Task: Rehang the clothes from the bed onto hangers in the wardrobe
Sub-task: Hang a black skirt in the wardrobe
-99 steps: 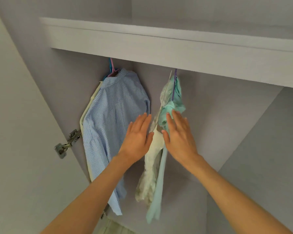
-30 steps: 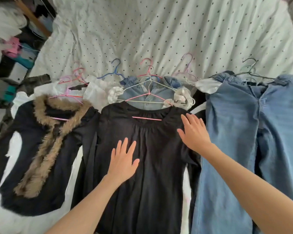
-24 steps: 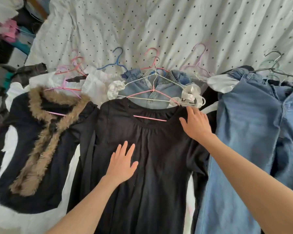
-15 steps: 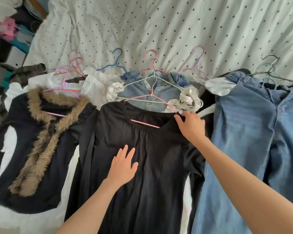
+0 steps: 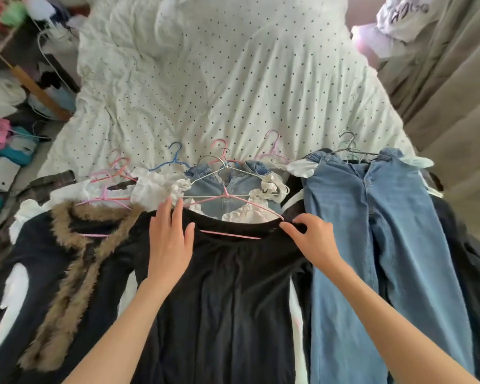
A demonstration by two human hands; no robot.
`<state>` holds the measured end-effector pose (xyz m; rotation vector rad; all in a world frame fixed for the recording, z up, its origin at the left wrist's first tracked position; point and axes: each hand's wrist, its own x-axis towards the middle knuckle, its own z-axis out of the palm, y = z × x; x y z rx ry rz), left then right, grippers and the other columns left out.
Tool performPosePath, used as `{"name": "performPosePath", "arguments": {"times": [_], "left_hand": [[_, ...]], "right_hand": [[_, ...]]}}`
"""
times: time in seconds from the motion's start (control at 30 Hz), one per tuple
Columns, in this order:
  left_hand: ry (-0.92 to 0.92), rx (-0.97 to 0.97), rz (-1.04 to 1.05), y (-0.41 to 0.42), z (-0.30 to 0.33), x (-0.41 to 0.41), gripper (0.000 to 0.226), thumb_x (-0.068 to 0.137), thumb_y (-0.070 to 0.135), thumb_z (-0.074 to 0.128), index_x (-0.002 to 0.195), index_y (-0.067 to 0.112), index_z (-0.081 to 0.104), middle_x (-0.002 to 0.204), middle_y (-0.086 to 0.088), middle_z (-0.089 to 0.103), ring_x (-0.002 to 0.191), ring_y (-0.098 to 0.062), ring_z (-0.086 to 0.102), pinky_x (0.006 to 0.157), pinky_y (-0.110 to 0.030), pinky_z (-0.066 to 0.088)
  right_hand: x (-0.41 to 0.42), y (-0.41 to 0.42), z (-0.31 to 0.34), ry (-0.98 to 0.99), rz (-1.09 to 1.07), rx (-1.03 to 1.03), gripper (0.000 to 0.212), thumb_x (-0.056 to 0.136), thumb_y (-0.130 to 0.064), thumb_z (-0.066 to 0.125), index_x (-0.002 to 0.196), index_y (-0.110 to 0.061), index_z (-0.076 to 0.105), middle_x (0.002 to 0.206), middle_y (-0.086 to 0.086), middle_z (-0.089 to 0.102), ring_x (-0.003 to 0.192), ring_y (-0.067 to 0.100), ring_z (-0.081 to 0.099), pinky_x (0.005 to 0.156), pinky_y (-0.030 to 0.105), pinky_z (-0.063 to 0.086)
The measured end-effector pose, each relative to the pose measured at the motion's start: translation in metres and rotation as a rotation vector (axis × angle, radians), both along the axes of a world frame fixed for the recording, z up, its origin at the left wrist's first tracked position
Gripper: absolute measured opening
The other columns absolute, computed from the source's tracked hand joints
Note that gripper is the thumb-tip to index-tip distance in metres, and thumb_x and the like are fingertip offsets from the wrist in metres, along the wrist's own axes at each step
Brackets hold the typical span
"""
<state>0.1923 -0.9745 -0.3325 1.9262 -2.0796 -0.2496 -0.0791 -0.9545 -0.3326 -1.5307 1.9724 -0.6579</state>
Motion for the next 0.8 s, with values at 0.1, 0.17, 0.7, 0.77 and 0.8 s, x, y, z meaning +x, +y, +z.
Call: {"name": "performPosePath", "arguments": {"times": [0.1, 0.17, 0.7, 0.77, 0.8], "left_hand": [[0.024, -0.033, -0.055, 0.008, 0.021, 0.005, 0.038, 0.096, 0.021, 0.046, 0.132, 0.009, 0.045, 0.131, -0.015, 0.052, 0.129, -0.032, 0.04, 0.107, -0.053, 0.025], [0.104, -0.075, -0.14, 0.024, 0.034, 0.007, 0.025, 0.096, 0.019, 0.044, 0.117, 0.013, 0.056, 0.113, -0.008, 0.062, 0.111, -0.029, 0.055, 0.099, -0.049, 0.034], [0.534, -0.113, -0.764, 0.139, 0.117, -0.062, 0.004, 0.089, 0.008, 0.057, 0.088, 0.007, 0.06, 0.082, 0.003, 0.054, 0.078, -0.018, 0.052, 0.078, -0.029, 0.038], [0.563, -0.144, -0.859, 0.159, 0.128, -0.089, 0.003, 0.088, 0.008, 0.058, 0.087, 0.006, 0.06, 0.08, 0.002, 0.055, 0.075, -0.018, 0.051, 0.078, -0.033, 0.039], [0.58, -0.153, -0.909, 0.17, 0.132, -0.102, 0.004, 0.088, 0.009, 0.058, 0.086, 0.006, 0.06, 0.078, 0.0, 0.055, 0.074, -0.019, 0.052, 0.077, -0.036, 0.04]], "right_hand": [[0.001, 0.039, 0.031, -0.009, -0.057, -0.078, 0.028, 0.084, -0.037, 0.064, 0.089, -0.01, 0.067, 0.086, -0.007, 0.059, 0.084, 0.01, 0.05, 0.095, 0.034, 0.031], [0.0, 0.066, 0.052, -0.005, -0.116, -0.137, 0.024, 0.081, -0.034, 0.069, 0.083, -0.01, 0.068, 0.079, -0.011, 0.058, 0.081, 0.01, 0.051, 0.092, 0.036, 0.035], [0.001, 0.33, 0.149, 0.135, -0.691, -0.356, 0.012, 0.075, -0.031, 0.075, 0.073, -0.023, 0.067, 0.073, -0.011, 0.06, 0.076, 0.013, 0.057, 0.071, 0.023, 0.042], [-0.002, 0.37, 0.157, 0.148, -0.773, -0.365, 0.011, 0.076, -0.031, 0.074, 0.074, -0.024, 0.065, 0.073, -0.011, 0.059, 0.076, 0.012, 0.056, 0.068, 0.019, 0.04], [-0.003, 0.391, 0.159, 0.147, -0.825, -0.372, 0.011, 0.076, -0.03, 0.074, 0.074, -0.024, 0.065, 0.074, -0.01, 0.059, 0.076, 0.011, 0.056, 0.068, 0.018, 0.04]]}}
